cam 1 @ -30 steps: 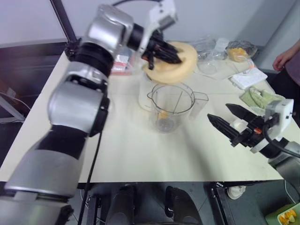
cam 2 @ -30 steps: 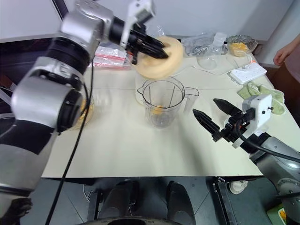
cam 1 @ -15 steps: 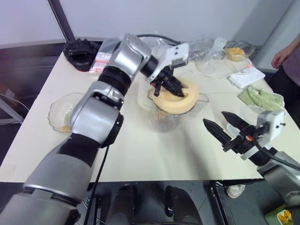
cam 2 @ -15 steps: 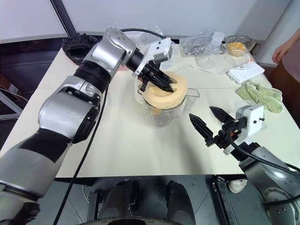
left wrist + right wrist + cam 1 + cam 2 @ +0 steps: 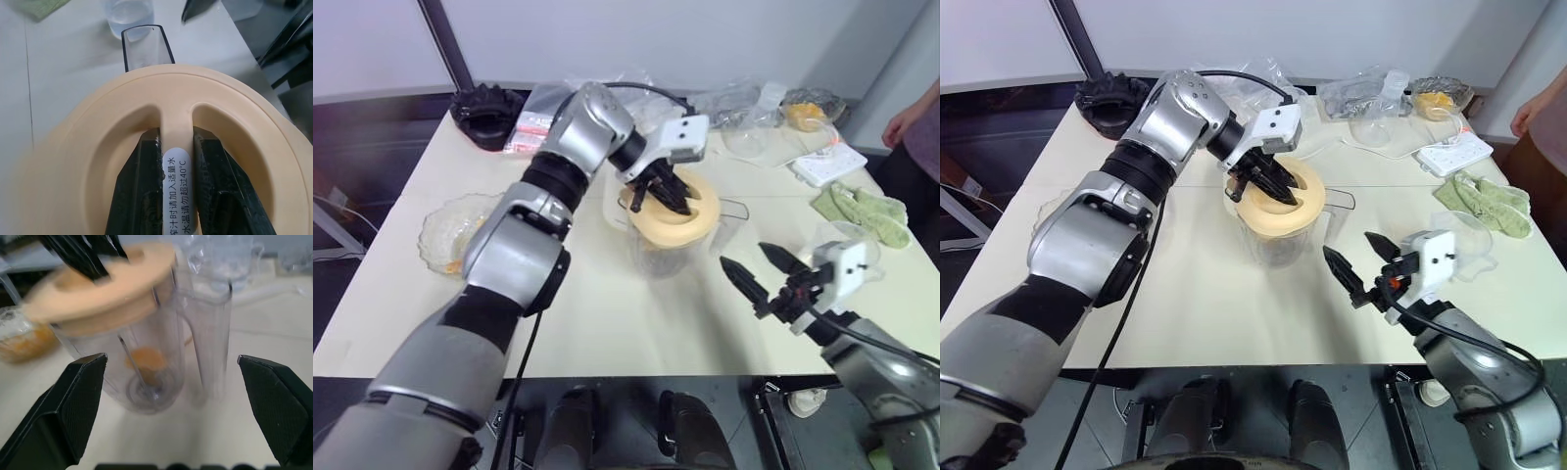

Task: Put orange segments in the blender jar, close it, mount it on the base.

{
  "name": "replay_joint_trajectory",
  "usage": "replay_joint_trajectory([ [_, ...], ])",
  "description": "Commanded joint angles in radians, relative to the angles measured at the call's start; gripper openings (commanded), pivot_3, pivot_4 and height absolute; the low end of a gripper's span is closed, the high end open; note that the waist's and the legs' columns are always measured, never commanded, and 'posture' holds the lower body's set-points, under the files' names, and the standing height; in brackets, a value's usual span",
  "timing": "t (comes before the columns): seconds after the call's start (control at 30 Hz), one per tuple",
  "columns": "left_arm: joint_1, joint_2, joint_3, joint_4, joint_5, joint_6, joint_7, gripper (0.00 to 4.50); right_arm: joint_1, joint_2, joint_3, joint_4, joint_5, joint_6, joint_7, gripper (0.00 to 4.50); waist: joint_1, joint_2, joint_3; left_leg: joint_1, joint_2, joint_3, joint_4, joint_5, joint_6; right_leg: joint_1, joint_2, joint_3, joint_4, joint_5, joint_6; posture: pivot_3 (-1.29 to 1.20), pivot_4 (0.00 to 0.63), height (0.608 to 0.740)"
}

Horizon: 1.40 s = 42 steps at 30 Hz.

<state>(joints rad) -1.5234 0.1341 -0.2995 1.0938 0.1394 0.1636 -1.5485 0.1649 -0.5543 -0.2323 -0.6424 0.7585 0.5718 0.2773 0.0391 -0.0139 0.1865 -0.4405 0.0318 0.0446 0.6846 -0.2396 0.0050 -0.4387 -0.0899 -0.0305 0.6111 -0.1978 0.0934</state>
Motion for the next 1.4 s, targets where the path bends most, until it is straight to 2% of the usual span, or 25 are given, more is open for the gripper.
replay_joint_trajectory([
  [0.03, 0.005, -0.029, 0.026, 0.048, -0.034, 0.101, -0.027, 0.27, -0.021, 0.021, 0.051, 0.003, -0.070, -0.036, 0.015, 4.50, 0.000, 0.000, 0.000, 0.000, 0.000, 0.000, 0.000, 0.000, 0.000, 0.000, 0.000, 0.000, 0.000, 0.000, 0.000, 0.00, 0.150, 0.740],
  [0.23, 0.019, -0.022, 0.050, 0.039, -0.031, 0.105, 0.018, 0.27, -0.031, 0.057, 0.073, 0.020, -0.120, -0.057, 0.027, 4.50, 0.001, 0.000, 0.000, -0.001, 0.000, -0.001, 0.000, 0.000, 0.000, 0.000, 0.000, 0.000, 0.000, -0.001, 0.001, 0.00, 0.150, 0.740],
  [0.33, 0.075, -0.002, 0.016, -0.009, -0.004, 0.001, 0.006, 0.27, -0.032, 0.064, 0.067, 0.029, -0.141, -0.063, 0.035, 4.50, -0.001, 0.001, 0.000, 0.000, 0.000, -0.001, 0.000, 0.000, 0.000, 0.000, 0.000, 0.000, 0.000, -0.001, 0.001, 0.00, 0.150, 0.740],
  [0.63, 0.136, 0.021, -0.021, -0.013, 0.027, -0.142, -0.061, 0.27, -0.058, 0.080, 0.063, 0.065, -0.200, -0.080, 0.040, 4.50, -0.001, 0.001, -0.001, 0.006, 0.000, -0.001, 0.000, 0.000, 0.000, 0.006, 0.000, 0.000, 0.001, -0.001, 0.000, 0.00, 0.150, 0.740],
  [0.83, 0.136, 0.010, -0.023, 0.035, 0.045, -0.194, -0.043, 0.27, -0.143, 0.112, 0.093, 0.175, -0.297, -0.134, 0.028, 4.50, -0.003, 0.001, -0.003, 0.014, 0.001, -0.001, -0.001, 0.000, -0.001, 0.012, 0.000, 0.000, -0.001, -0.003, 0.004, 0.00, 0.150, 0.740],
  [1.17, 0.114, 0.000, -0.019, 0.081, 0.058, -0.204, -0.011, 0.27, -0.304, 0.184, 0.144, 0.396, -0.431, -0.185, 0.000, 4.50, -0.003, 0.003, -0.009, 0.014, 0.001, -0.001, -0.001, 0.000, -0.001, 0.012, 0.000, 0.000, -0.001, -0.003, 0.004, 0.00, 0.150, 0.740],
  [1.27, 0.107, -0.006, -0.001, 0.090, 0.042, -0.210, -0.009, 0.27, -0.318, 0.196, 0.142, 0.405, -0.438, -0.184, 0.007, 3.66, -0.003, 0.004, -0.010, 0.014, 0.000, -0.001, -0.001, 0.000, -0.001, 0.012, 0.000, 0.000, -0.001, -0.003, 0.004, 0.00, 0.150, 0.740],
  [1.4, 0.097, -0.006, -0.009, 0.106, 0.054, -0.188, -0.005, 0.27, -0.328, 0.199, 0.141, 0.416, -0.449, -0.187, 0.011, 1.64, -0.003, 0.004, -0.010, 0.014, 0.000, -0.001, -0.001, 0.000, -0.001, 0.012, 0.000, 0.000, -0.001, -0.003, 0.004, 0.00, 0.150, 0.740],
])
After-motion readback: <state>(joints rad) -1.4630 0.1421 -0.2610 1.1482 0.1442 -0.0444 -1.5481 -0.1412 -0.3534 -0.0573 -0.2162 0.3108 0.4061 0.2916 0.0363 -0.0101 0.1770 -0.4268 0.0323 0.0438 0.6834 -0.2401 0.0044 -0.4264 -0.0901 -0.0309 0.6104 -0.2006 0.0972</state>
